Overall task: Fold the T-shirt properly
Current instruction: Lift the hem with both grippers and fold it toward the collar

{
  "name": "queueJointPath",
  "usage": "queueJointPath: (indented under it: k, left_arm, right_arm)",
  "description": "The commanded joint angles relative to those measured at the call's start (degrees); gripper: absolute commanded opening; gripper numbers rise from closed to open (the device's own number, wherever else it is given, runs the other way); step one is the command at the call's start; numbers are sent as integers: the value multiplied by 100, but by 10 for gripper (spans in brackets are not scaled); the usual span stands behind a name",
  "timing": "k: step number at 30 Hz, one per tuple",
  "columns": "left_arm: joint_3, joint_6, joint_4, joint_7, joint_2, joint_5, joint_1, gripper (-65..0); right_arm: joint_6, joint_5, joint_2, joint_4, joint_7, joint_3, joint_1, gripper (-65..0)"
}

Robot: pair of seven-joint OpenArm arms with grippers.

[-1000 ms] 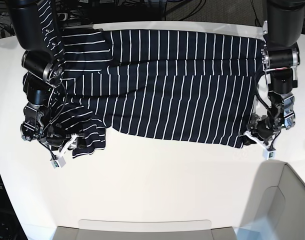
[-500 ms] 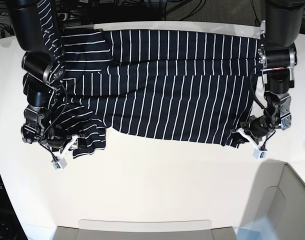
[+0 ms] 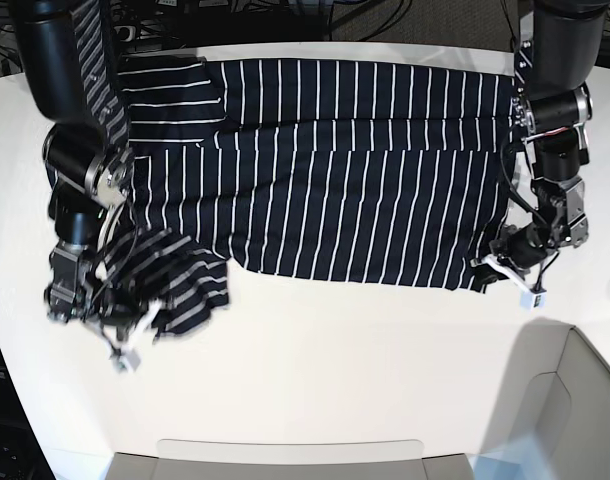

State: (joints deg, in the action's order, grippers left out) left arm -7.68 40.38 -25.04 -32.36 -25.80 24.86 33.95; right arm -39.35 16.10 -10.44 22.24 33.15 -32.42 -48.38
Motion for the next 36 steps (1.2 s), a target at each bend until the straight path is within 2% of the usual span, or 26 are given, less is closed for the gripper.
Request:
queueJointPath:
  k: [1,10,16,21,25,30,36]
  left_arm:
    - [-36,-38,-77,-65,-79,-99,152,-650]
    - [-62,-38,-481,-162,-167,-99,213,-650]
    - [-71,-38,-903,-584,-290,-91,187,-650]
    - [-71,-38,-1571,-874,-299,-82,-235,-650]
    - [-80,-38,-2134,-1146,-299,-82,-534,-650]
    - [-133,-38,-2617,-1322,-299,-82,-877,-650]
    - [-810,-38,-3408,-1946,-299,-99,-1299,-650]
  right_arm:
    - [-65,-111,-24,101,-128,12,-300,-650]
    - [-65,-111,-16,101,-119,12,-652,-650]
    - [-65,-111,-42,110,-75,12,-573,-650]
    - [-65,-120,-183,119,-22,12,-388,-650]
    - [-65,-155,-209,444,452,-6,-256,-650]
    - [-65,-164,-104,1754,1182,3,271,-650]
    - [-65,-155,125,3205,1938,12,948,-650]
